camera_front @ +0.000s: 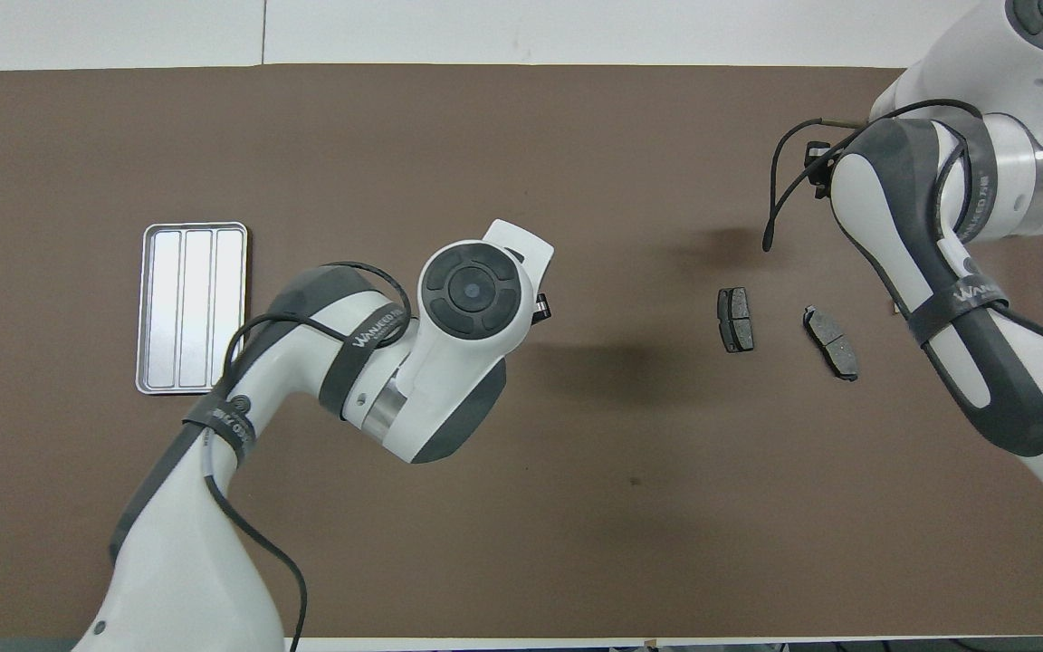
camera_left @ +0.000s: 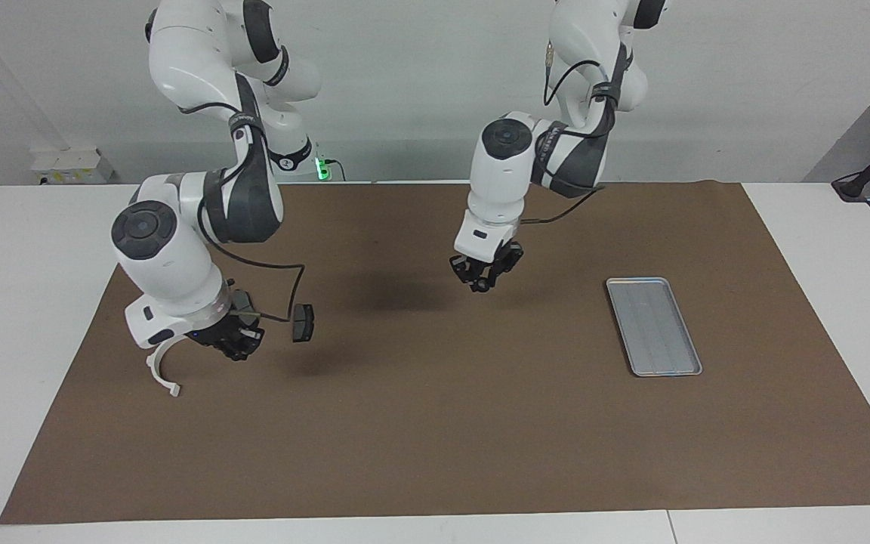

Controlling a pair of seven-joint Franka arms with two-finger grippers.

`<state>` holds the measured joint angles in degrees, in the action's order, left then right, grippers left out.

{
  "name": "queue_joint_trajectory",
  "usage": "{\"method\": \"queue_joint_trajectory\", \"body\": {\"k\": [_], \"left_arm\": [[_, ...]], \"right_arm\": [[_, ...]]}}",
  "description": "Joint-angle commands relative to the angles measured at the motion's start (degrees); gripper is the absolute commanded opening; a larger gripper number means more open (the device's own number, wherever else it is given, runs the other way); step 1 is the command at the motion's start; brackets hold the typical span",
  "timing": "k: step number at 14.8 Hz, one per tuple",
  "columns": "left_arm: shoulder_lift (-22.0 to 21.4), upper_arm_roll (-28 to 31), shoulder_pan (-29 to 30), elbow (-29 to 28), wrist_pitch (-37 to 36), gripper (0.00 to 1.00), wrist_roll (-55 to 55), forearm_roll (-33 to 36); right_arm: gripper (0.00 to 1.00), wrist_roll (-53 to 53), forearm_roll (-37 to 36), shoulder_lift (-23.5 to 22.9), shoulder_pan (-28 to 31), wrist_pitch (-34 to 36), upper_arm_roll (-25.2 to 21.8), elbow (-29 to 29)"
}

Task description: Place bearing gear from tray to pile

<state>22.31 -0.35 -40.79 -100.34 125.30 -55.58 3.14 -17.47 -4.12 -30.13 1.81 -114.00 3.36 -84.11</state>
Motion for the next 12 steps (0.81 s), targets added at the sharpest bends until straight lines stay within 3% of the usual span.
{"method": "queue_joint_trajectory", "body": {"k": [1,4,11,12], "left_arm": [[2.2,1.1,-0.5,-0.4,4.0,0.0,-1.5,1.6],[2.3,1.1,-0.5,-2.4,6.9,0.0,-1.5,1.6],[2.3,1.1,-0.5,-5.9,11.1,0.0,-1.5,1.7],[2.3,1.1,-0.5,-6.4,11.8,0.0,-1.5,1.7]], "right_arm": [[0.0,-2.7,-1.3,-0.9,1.2,-8.0,0.8,-7.2],[0.0,-5.3,-3.3,-3.5,1.1,-11.0,0.8,-7.6],[0.01,-5.6,-3.8,-4.1,0.9,-12.1,0.8,-8.3],[0.32,-6.0,-3.8,-4.1,0.9,-11.9,0.8,-8.3]]}}
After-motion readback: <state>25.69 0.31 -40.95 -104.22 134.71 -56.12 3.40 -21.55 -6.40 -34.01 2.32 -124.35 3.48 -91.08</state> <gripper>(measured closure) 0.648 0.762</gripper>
